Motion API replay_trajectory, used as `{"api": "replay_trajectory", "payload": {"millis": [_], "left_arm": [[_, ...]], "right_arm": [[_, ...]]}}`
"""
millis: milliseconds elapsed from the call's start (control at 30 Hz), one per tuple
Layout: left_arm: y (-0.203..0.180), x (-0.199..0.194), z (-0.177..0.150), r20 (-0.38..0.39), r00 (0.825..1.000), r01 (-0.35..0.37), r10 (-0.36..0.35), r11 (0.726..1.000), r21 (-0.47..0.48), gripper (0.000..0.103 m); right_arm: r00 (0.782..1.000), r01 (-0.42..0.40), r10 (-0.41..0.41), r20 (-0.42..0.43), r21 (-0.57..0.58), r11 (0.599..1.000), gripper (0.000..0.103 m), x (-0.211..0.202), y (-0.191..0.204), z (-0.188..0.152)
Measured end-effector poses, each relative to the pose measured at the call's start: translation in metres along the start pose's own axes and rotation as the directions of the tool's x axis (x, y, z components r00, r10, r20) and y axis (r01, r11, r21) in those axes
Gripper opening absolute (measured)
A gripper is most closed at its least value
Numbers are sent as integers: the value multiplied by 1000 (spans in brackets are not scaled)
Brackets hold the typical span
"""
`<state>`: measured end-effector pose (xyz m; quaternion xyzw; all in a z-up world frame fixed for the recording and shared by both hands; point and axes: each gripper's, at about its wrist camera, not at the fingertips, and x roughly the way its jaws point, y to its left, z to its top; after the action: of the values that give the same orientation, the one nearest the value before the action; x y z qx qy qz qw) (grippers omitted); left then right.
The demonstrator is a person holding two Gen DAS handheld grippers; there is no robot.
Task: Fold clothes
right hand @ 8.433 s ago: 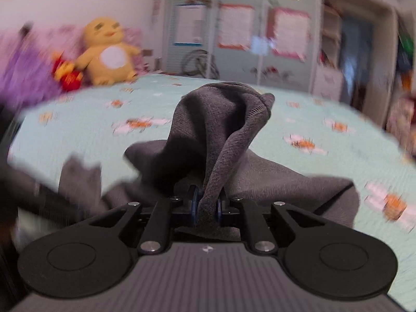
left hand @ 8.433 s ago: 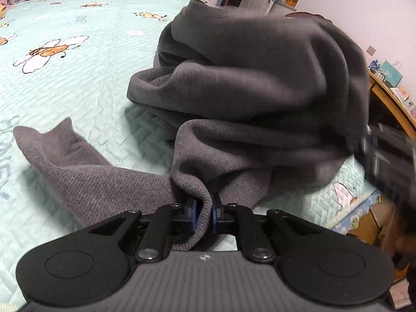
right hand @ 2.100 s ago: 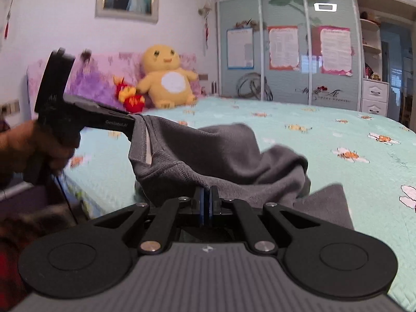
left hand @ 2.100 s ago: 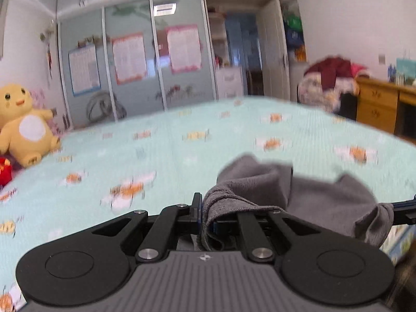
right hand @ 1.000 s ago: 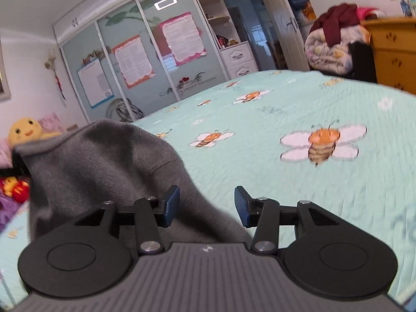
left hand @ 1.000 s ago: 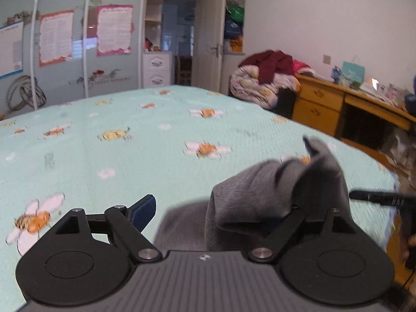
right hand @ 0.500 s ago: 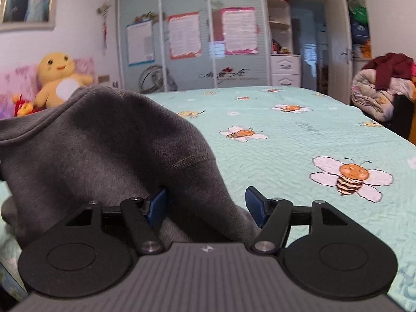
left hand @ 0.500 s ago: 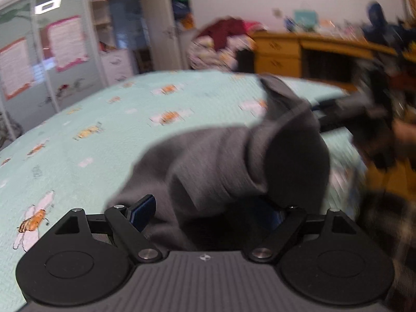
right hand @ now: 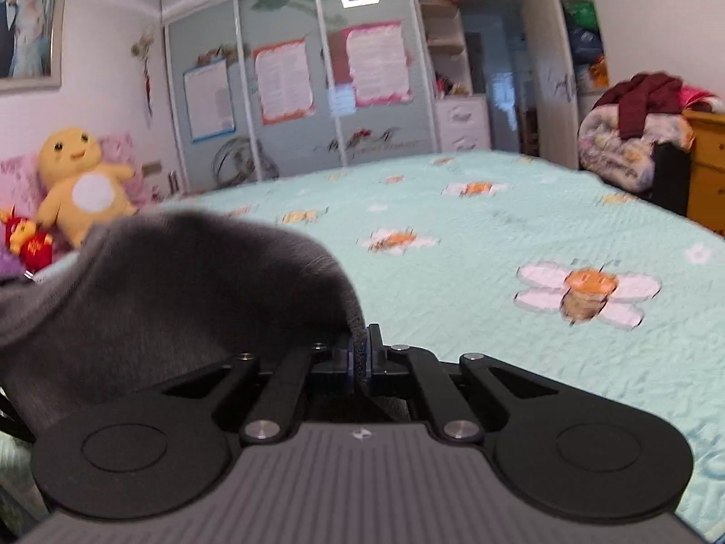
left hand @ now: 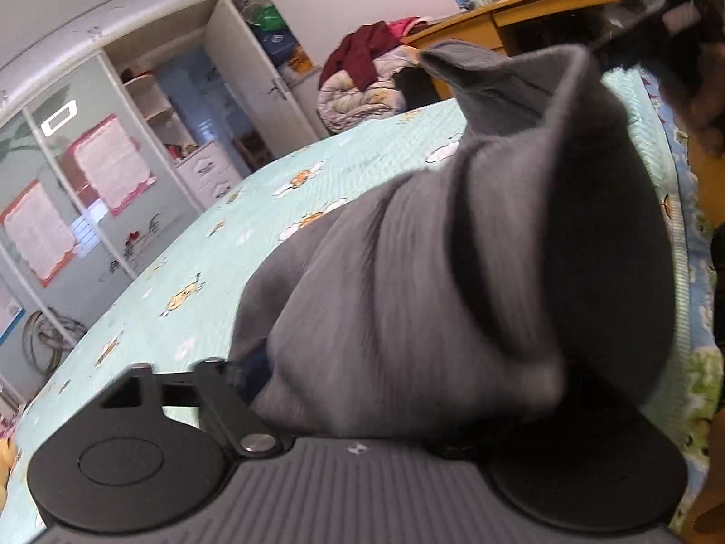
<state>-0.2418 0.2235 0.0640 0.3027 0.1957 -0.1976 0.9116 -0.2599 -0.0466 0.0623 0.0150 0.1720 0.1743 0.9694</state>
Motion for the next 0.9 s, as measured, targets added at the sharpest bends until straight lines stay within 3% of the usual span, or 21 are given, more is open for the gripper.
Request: {"api": "replay_trajectory", "payload": {"millis": [33, 133, 267, 367, 467, 533, 667, 733, 833, 900], "left_arm": [[6, 0, 4, 4, 1000, 2, -1, 1000, -19, 10], [27, -6, 18, 31, 999, -9, 12, 996, -87, 9], [56, -44, 41, 72, 985, -152, 158, 985, -75, 7], [78, -87, 61, 131, 950, -274, 282, 959, -76, 7], [93, -134, 82, 201, 899, -371, 388, 921, -116, 7], [100, -163, 96, 250, 859, -420, 447, 894, -157, 7], [112, -202, 123, 276, 779, -500, 563, 823, -270, 7], [115, -213, 139, 288, 759, -500, 584, 806, -315, 7], [113, -223, 152, 305, 737, -529, 603, 795, -296, 7], [114, -215, 157, 266, 750, -559, 606, 795, -234, 8]], "right_arm": [[1000, 14, -14, 17, -15, 1000, 3, -3, 2, 4], [996, 59, -55, 68, -58, 997, 2, -11, 7, 15], [985, 119, -101, 143, -125, 985, 2, -19, 14, 34], [971, 158, -123, 207, -165, 974, 2, -23, 17, 53], [941, 188, -126, 313, -177, 966, 2, -36, 20, 84], [910, 203, -117, 398, -179, 963, 2, -50, 24, 105], [831, 234, -89, 549, -199, 952, 2, -77, 36, 150], [789, 251, -75, 610, -209, 945, 2, -88, 41, 171], [768, 272, -72, 636, -223, 936, 2, -89, 41, 186], [754, 287, -70, 653, -233, 929, 2, -90, 41, 196]]}}
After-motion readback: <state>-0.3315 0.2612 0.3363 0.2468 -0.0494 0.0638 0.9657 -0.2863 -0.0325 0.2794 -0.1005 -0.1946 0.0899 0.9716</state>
